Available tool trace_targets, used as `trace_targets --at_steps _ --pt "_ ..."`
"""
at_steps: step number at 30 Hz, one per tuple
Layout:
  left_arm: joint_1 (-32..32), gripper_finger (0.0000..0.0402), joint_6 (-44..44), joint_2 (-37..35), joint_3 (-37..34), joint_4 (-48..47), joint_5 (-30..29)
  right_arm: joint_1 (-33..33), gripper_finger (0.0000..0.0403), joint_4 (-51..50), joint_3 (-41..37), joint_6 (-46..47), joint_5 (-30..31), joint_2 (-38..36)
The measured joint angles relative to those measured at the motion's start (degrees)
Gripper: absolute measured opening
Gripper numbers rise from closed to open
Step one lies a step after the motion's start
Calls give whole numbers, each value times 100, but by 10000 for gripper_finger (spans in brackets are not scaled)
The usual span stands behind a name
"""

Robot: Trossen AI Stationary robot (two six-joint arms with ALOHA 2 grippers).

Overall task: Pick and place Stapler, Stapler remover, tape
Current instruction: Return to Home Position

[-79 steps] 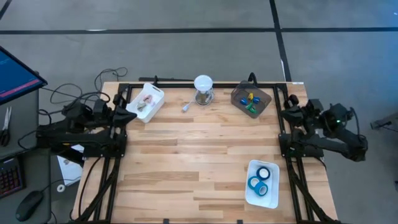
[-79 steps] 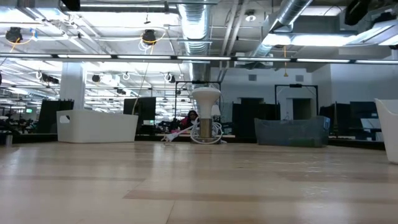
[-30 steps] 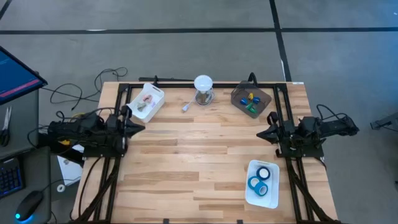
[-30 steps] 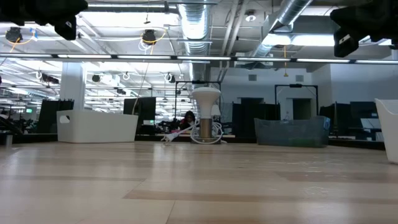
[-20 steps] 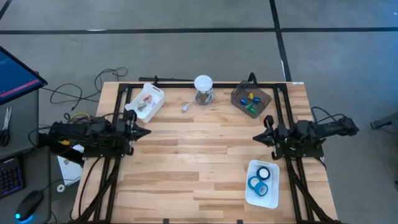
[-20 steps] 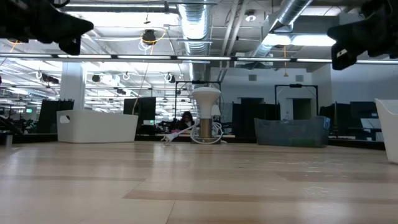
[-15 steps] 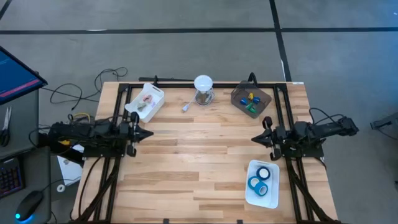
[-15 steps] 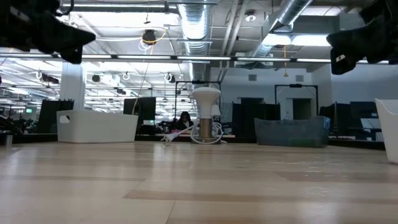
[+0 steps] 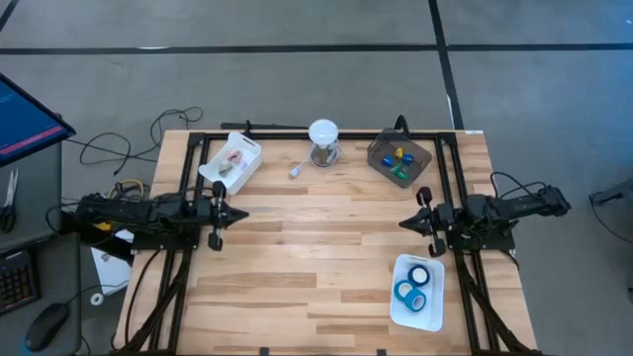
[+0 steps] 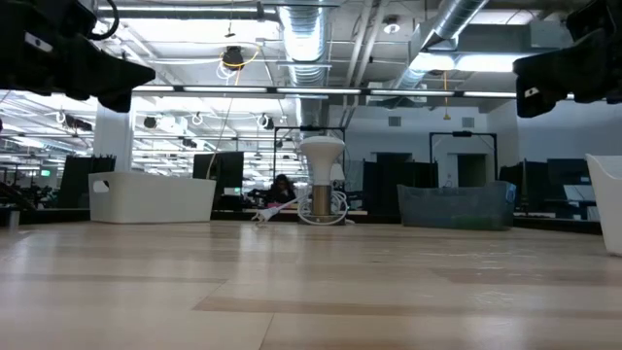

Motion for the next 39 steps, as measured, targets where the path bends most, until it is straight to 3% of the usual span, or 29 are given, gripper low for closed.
trace_targets --at_steps 39 --pt "4 1 24 153 4 54 -34 -30 0 -2 -11 -40 -5 2"
